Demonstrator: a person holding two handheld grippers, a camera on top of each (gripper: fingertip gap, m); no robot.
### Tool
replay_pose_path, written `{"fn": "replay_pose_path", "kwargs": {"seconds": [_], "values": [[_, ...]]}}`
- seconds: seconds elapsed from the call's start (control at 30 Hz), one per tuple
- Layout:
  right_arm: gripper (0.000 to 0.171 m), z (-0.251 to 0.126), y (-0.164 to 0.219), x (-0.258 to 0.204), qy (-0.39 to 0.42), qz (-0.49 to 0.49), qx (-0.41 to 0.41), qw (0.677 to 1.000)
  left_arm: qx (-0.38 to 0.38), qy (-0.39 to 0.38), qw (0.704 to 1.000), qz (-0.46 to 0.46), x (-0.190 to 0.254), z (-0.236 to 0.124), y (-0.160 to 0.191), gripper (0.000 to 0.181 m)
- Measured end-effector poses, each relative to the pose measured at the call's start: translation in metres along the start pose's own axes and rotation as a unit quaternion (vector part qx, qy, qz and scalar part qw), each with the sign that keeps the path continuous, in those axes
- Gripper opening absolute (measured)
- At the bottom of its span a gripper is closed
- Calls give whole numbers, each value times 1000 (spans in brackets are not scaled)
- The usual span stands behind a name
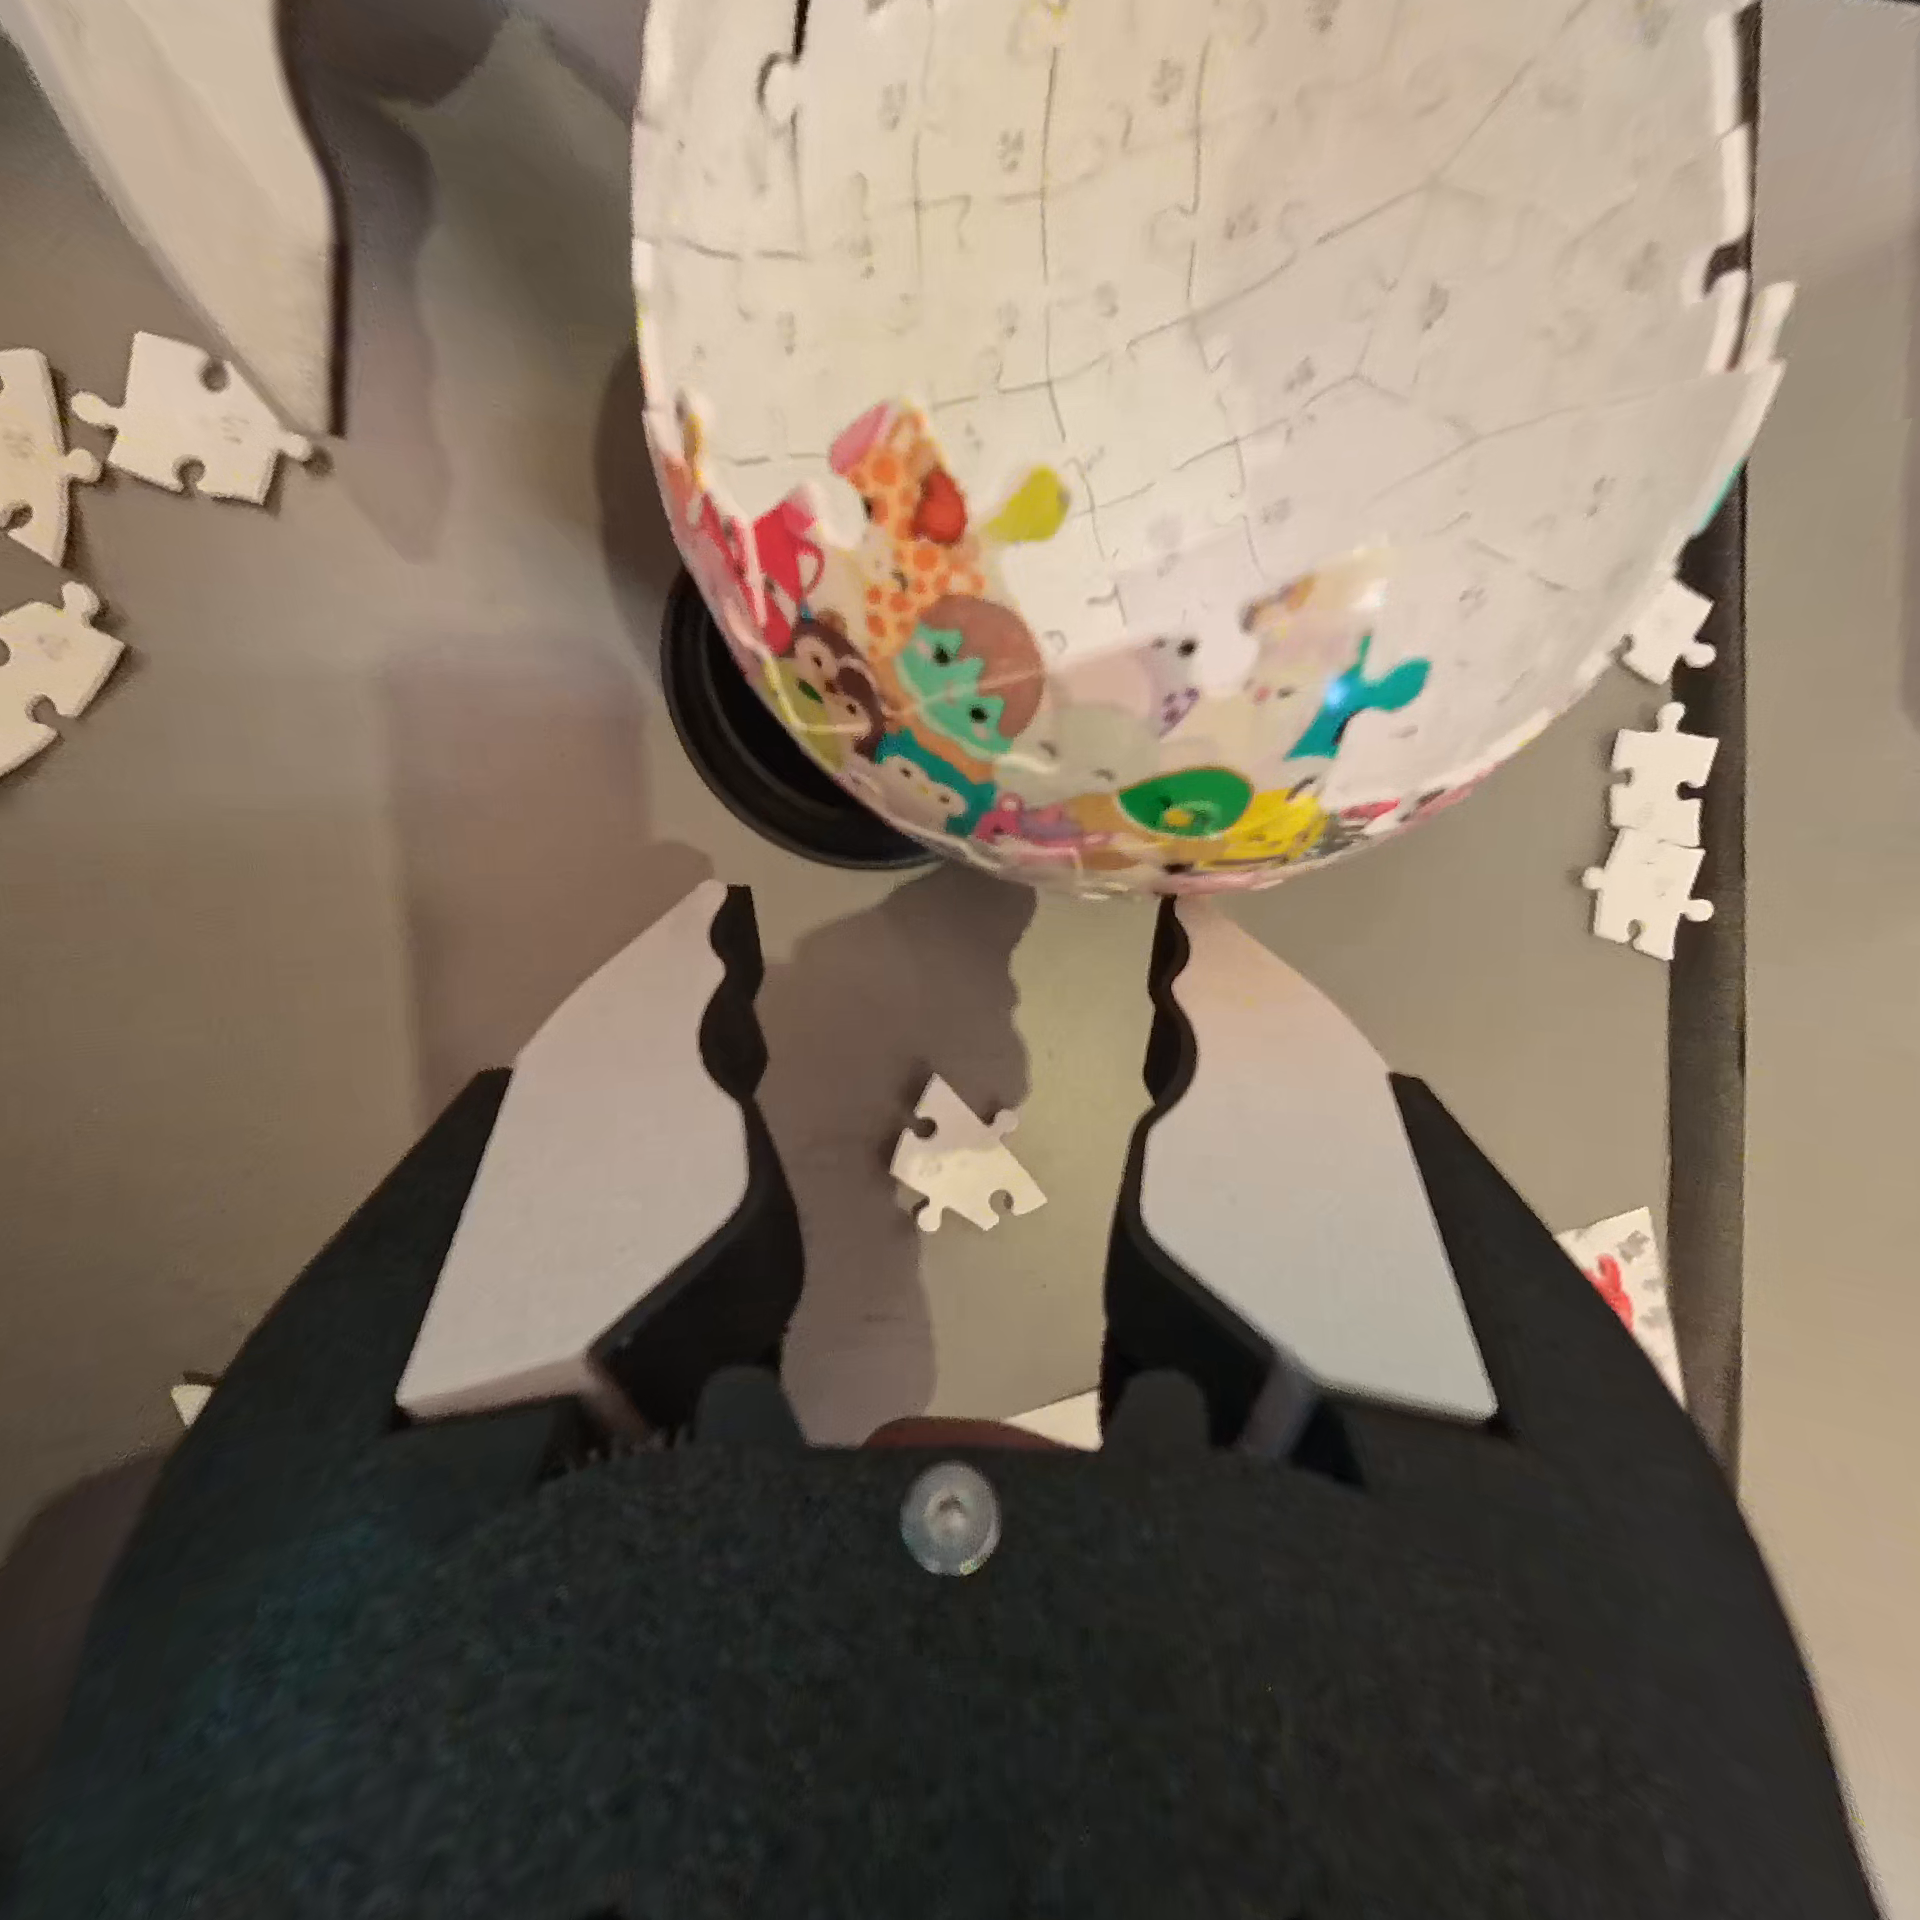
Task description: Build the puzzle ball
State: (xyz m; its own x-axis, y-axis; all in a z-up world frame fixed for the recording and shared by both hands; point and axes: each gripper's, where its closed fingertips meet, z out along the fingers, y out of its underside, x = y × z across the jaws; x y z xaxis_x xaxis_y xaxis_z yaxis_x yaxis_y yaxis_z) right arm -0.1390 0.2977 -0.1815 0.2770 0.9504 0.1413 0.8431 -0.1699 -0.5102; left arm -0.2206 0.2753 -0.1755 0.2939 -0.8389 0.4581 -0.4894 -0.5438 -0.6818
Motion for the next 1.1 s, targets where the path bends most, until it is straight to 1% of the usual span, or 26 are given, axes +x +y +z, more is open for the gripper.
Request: {"fn": "replay_pose_path", "kwargs": {"seconds": [0.17, 0.23, 0.27, 0.3, 0.33, 0.37, 0.4, 0.47, 0.53, 0.57, 0.6, 0.63, 0.67, 0.7, 0.77, 0.83, 0.93, 1.07, 1.1], "values": [[74, 1, 10, 0, -1, 4, -14, 1000, -16, -1, 1000, 4, 3, -2, 11, 103], [74, 0, 18, 2, -4, 4, -25, 1000, -34, -12, 999, 13, -3, -6, 22, 102], [71, -1, 21, 4, -10, 2, -29, 1000, -48, -24, 998, 27, -11, -9, 27, 99], [66, -4, 22, 5, -24, 2, -26, 999, -65, -35, 996, 43, -21, -12, 32, 86], [66, -7, 21, 8, -42, 8, -17, 999, -82, -40, 994, 60, -30, -16, 34, 66], [68, -8, 19, 12, -59, 17, -5, 998, -99, -36, 991, 77, -36, -18, 33, 52], [70, -8, 19, 18, -72, 26, 2, 997, -116, -23, 989, 94, -40, -18, 30, 53], [70, -5, 22, 23, -121, 45, -3, 992, -150, 12, 980, 127, -41, -16, 22, 64], [75, -2, 15, 17, -190, 71, 7, 979, -187, 40, 969, 154, -41, -12, 14, 78], [82, -1, 11, 14, -220, 83, 13, 972, -199, 52, 965, 165, -41, -10, 10, 78], [75, 0, 7, 14, -241, 85, 16, 967, -207, 64, 961, 172, -41, -8, 5, 78], [73, 2, 4, 15, -253, 90, 21, 963, -217, 75, 957, 175, -41, -6, 1, 78], [73, 4, 2, 16, -263, 91, 22, 960, -232, 80, 954, 174, -43, -4, -1, 82], [69, 5, 1, 19, -265, 91, 26, 960, -247, 84, 950, 171, -46, -3, -2, 86], [68, 7, 0, 24, -262, 93, 26, 960, -264, 95, 946, 164, -48, -3, -3, 78], [69, 7, 2, 29, -255, 93, 26, 962, -280, 94, 941, 162, -52, -5, 1, 79], [69, 9, 12, 30, -254, 106, 20, 961, -284, 87, 941, 162, -59, -9, 8, 79], [73, 15, 13, 25, -238, 142, 26, 961, -280, 76, 944, 157, -75, -29, 18, 79], [75, 19, 13, 24, -221, 145, 27, 964, -283, 69, 944, 157, -83, -36, 22, 77]]}}
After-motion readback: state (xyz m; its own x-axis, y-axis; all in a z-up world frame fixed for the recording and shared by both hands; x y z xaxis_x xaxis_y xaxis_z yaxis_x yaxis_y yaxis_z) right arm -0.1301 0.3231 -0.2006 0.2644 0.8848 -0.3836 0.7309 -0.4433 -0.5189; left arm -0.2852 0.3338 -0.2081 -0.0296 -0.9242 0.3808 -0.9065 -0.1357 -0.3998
